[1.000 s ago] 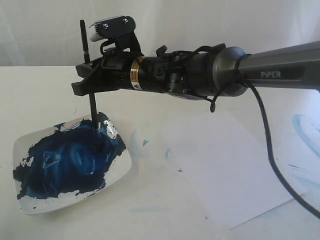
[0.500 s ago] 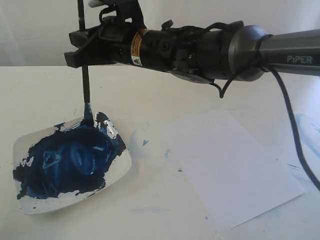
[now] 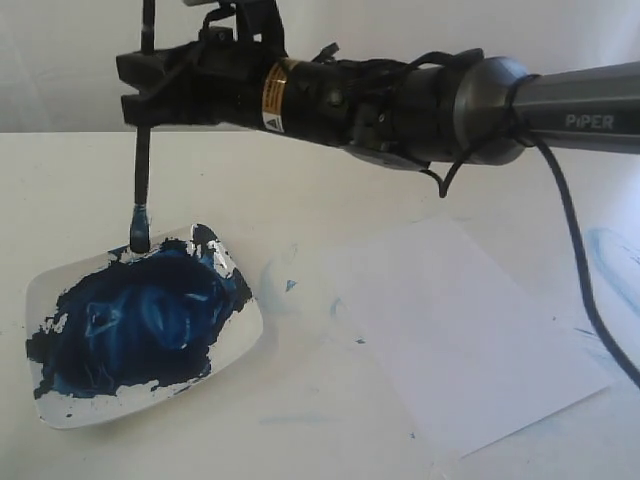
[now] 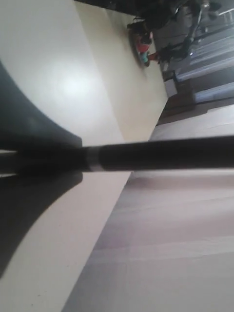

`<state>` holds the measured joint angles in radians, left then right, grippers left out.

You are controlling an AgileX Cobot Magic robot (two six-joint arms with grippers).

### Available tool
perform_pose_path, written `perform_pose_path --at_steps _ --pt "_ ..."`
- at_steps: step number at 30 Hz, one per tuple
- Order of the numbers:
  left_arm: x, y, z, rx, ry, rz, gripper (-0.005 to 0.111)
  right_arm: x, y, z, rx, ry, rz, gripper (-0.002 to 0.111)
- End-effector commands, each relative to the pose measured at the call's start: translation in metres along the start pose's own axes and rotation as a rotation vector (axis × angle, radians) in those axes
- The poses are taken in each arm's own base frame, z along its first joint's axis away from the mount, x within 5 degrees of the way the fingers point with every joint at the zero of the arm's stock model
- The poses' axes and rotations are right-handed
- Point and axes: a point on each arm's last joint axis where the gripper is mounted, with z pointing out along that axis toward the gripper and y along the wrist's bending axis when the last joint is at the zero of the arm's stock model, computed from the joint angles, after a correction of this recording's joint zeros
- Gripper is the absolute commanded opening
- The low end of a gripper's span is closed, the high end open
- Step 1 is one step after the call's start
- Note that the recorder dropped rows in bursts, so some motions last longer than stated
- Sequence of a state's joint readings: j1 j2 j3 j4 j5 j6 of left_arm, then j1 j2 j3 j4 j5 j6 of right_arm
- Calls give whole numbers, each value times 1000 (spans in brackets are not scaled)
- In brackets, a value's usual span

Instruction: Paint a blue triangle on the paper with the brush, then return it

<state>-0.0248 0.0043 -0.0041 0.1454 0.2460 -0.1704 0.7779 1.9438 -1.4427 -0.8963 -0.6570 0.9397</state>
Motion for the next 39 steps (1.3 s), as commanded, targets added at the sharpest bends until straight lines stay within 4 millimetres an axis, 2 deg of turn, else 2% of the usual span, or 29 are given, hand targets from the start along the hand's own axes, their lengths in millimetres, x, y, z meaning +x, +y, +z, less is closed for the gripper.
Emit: perform_pose_path --at_steps 1,5,9,10,12,13,14,18,21,25,28,32,39 --pt "1 0 0 2 1 -11 0 -44 -6 -25 -21 -122 19 0" --pt "1 0 0 2 1 -11 0 -76 -11 -57 -34 -157 33 0" --pt "1 0 0 2 1 -11 0 -96 -17 -101 -65 -184 -2 0" --pt "1 0 0 2 1 -11 0 -102 -21 -126 -49 -200 11 0" --pt "1 0 0 1 1 -8 0 -109 -28 -162 23 -225 -8 0" --pt "1 0 0 -4 1 1 0 -112 -29 -173 50 -230 -19 0" --pt "1 2 0 -21 1 39 0 -115 -32 -198 119 -236 -39 0" --pt "1 6 0 -64 0 130 0 -116 -34 -252 285 -229 -78 0" --pt "-4 6 0 -73 -49 163 0 -111 -30 -271 344 -191 -88 0" --pt "-36 -1 -8 -29 -422 165 0 -105 -26 -288 417 -136 -125 0" --pt "-48 -3 -14 -12 -574 168 0 -103 -22 -291 433 -133 -128 0" --pt "-54 -5 -18 -3 -649 168 0 -104 -21 -291 429 -133 -119 0" --pt "-71 -8 -35 31 -917 137 0 -104 -21 -291 427 -138 -92 0"
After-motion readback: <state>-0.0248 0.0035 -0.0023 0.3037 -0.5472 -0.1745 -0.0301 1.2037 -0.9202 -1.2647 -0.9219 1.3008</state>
